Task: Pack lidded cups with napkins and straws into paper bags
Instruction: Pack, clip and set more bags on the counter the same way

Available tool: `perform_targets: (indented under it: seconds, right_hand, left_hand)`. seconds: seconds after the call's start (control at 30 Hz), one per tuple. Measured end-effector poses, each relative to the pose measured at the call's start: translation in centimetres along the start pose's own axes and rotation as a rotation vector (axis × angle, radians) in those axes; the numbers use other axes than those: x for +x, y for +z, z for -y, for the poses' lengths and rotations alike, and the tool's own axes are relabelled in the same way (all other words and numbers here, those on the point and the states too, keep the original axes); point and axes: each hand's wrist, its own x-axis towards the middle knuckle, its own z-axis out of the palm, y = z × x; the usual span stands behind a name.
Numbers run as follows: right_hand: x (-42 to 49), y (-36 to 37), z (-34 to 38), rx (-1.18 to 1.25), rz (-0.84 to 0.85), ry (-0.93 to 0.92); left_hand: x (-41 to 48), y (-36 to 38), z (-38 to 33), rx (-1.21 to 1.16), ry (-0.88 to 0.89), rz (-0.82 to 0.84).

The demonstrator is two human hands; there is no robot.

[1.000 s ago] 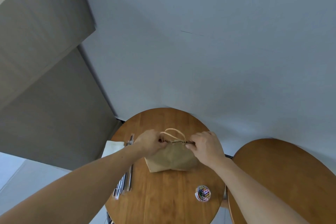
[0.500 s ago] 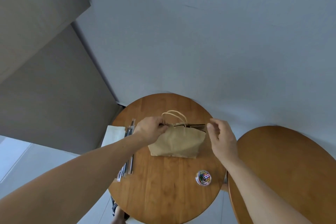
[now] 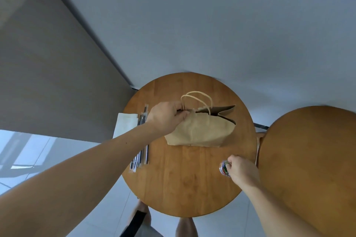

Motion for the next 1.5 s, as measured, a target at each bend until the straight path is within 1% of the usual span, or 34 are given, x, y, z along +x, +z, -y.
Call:
perform_targets:
  seconds: [0.2, 0.4, 0.6, 0.8, 1.0, 1.13, 1.33, 1.5]
  right_hand:
    - [0.4, 0.5, 0.4, -0.177, 0.005, -0.059]
    - [-0.1, 0.9, 0.4, -0.246, 0.033, -0.025]
    - [0.0, 1.0, 0.4, -0.206, -0.005, -0.101]
    - [0.0, 1.3, -0.7, -0.225, -0.072, -0.100]
    - [0.6, 1.5, -0.2, -0.259, 0.028, -0.094]
    - [0.3, 1.3, 0.0, -0.190, 0.010, -0.076]
    - [-0.4, 1.2, -0.3, -0.200, -0.017, -0.083]
    - [0.2, 0.7, 0.7, -0.222, 0.077, -0.040]
  left_hand:
    - [-0.4, 0.2, 0.1, -0.044, -0.007, -0.023]
    - [-0.5, 0.2, -0.1, -0.042, -0.011, -0.012]
    - [-0.6, 0.2, -0.2, -0.047, -0.018, -0.013]
    - [-0.5, 0.0, -0.5, -0.050, -0.025, 0.006]
    - [-0.7, 0.1, -0.4, -0.051, -0.028, -0.014]
    - [-0.6, 0.0, -0.5, -0.048, -0.027, -0.006]
    - [-0.6, 0.0, -0.6, -0.040, -0.026, -0.001]
    - [-0.6, 0.1, -0.4, -0.039, -0.028, -0.001]
